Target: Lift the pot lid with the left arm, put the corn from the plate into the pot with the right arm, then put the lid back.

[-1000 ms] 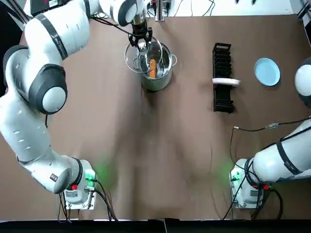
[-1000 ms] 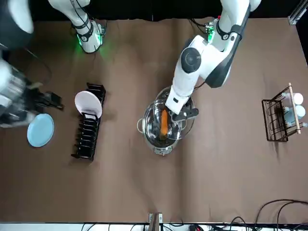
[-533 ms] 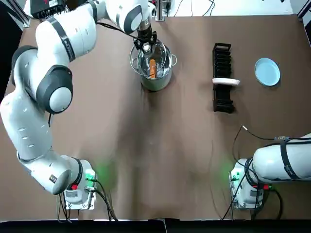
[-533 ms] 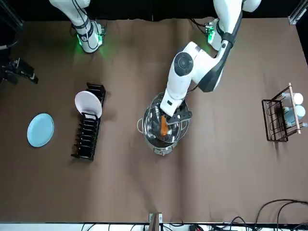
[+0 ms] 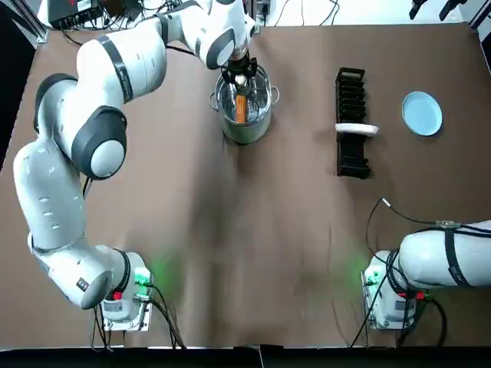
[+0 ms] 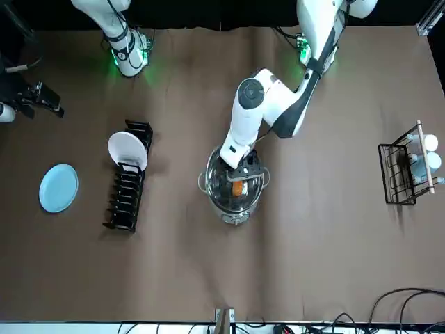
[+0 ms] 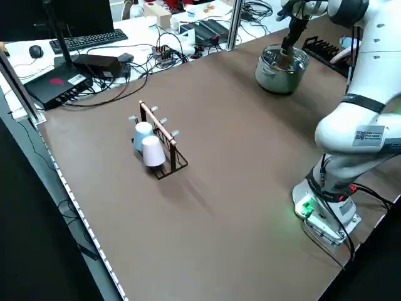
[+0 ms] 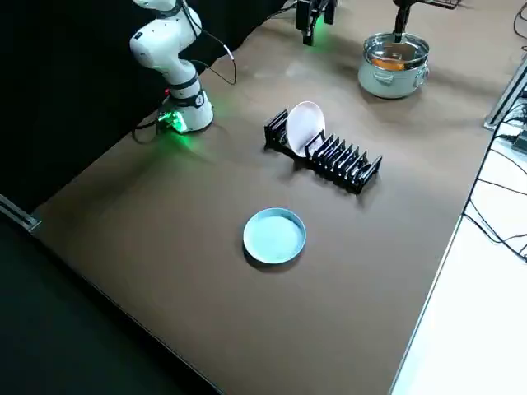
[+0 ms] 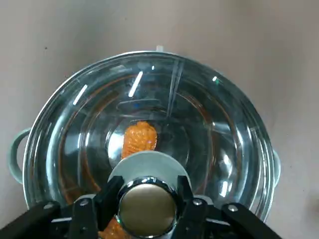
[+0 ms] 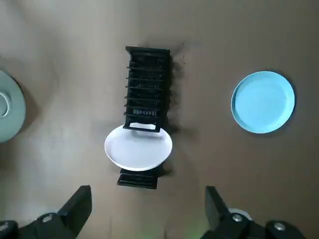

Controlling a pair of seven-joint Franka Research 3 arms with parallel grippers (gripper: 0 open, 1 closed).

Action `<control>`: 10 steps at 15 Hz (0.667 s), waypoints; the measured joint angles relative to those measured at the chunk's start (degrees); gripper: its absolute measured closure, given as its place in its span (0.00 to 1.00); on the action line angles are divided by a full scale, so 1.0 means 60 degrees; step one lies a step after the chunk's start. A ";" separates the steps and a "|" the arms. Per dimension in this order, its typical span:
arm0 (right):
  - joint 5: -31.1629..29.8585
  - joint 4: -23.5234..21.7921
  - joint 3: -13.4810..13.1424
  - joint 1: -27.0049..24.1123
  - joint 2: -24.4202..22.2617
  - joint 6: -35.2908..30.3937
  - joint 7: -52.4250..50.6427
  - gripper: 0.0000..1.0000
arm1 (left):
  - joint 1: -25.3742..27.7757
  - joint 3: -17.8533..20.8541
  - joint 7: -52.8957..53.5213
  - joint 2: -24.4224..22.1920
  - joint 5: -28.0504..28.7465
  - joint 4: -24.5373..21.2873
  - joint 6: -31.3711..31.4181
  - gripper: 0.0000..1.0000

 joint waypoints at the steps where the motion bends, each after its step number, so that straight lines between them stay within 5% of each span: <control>1: 0.0000 -0.0002 0.0003 0.0001 0.0000 0.0028 0.0000 0.00 | -0.0024 0.0016 -0.0003 0.0019 0.0031 0.0019 0.0000 0.49; 10: 0.0317 0.0008 -0.0053 -0.0142 -0.0033 0.0168 0.0031 0.00 | -0.0173 0.0031 -0.0007 0.0049 0.0032 0.0037 -0.0039 0.49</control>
